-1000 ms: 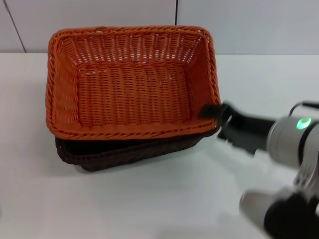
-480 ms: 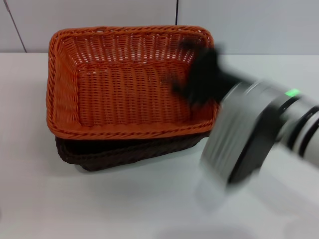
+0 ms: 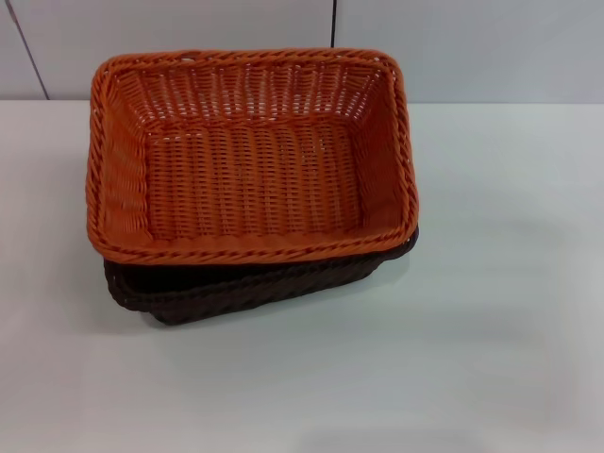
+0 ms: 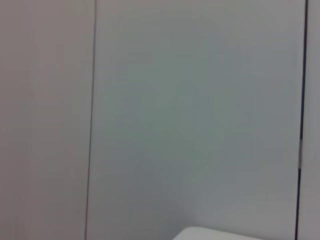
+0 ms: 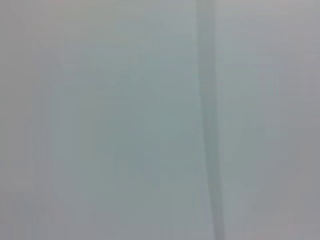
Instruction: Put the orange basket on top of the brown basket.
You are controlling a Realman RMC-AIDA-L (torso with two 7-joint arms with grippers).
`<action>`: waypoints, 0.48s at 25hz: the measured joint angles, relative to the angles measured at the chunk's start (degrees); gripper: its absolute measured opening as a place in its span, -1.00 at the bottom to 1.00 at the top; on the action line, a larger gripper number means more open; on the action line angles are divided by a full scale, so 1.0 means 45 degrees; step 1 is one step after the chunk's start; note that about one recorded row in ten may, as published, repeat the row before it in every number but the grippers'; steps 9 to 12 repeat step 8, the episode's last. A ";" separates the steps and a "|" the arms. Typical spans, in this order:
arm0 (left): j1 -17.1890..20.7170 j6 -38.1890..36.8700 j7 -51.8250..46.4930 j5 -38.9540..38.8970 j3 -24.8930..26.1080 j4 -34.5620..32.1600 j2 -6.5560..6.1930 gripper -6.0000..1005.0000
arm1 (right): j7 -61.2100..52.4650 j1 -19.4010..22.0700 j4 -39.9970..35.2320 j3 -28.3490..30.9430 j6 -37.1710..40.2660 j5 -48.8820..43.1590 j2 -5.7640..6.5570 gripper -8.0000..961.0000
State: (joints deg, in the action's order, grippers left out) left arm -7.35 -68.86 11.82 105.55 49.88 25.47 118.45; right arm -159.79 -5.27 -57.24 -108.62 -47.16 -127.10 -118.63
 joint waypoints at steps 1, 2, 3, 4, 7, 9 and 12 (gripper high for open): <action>-0.0022 -0.0119 -0.0278 0.0003 0.0002 -0.0094 -0.0016 0.65 | -0.1285 -0.0295 0.1431 0.0081 -0.1030 -0.0300 0.0005 0.35; -0.0085 -0.0259 -0.0679 0.0010 0.0001 -0.0305 -0.0026 0.65 | -0.1592 -0.0504 0.2139 0.0075 -0.1651 -0.0455 -0.0009 0.35; -0.0110 -0.0266 -0.0734 0.0010 0.0009 -0.0369 -0.0027 0.65 | -0.1592 -0.0504 0.2139 0.0075 -0.1651 -0.0455 -0.0009 0.35; -0.0110 -0.0266 -0.0734 0.0010 0.0009 -0.0369 -0.0027 0.65 | -0.1740 -0.0731 0.2796 0.0050 -0.2222 -0.0570 -0.0030 0.35; -0.0229 -0.0264 -0.0823 0.0001 0.0034 -0.0614 -0.0031 0.65 | -0.1837 -0.1376 0.4382 -0.0155 -0.3631 -0.0588 -0.0114 0.35; -0.0229 -0.0264 -0.0823 0.0001 0.0034 -0.0614 -0.0031 0.65 | -0.1849 -0.1418 0.4489 -0.0224 -0.3728 -0.0583 -0.0125 0.35; -0.0229 -0.0264 -0.0823 0.0001 0.0034 -0.0614 -0.0031 0.65 | -0.1849 -0.1418 0.4489 -0.0224 -0.3728 -0.0583 -0.0125 0.35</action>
